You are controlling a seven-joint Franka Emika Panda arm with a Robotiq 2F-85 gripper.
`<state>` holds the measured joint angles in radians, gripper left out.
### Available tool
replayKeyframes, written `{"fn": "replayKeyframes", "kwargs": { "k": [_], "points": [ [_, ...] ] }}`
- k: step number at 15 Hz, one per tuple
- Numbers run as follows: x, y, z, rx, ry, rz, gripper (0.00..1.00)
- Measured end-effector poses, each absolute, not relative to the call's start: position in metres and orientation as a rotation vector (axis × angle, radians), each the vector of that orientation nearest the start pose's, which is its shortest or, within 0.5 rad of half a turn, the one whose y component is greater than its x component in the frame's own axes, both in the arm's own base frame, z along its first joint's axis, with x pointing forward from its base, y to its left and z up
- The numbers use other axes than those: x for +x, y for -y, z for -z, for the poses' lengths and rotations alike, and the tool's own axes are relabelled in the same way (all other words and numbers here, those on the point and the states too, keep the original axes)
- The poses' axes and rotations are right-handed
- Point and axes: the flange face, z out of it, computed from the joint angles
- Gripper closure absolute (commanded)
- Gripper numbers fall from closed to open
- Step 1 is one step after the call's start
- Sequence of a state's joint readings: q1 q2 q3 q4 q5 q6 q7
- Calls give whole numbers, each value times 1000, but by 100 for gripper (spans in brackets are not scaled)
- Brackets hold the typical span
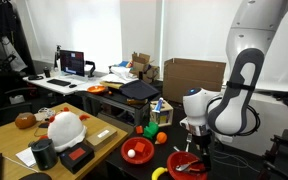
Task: Remove the pliers from the red bowl
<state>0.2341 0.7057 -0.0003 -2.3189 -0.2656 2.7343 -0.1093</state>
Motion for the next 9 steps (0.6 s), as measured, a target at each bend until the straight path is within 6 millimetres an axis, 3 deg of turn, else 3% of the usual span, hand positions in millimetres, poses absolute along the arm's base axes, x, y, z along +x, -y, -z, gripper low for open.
{"fn": "replayKeyframes", "kwargs": {
  "k": [9],
  "points": [
    [434,-111,-17,-3032,897,-508,0]
  ]
}}
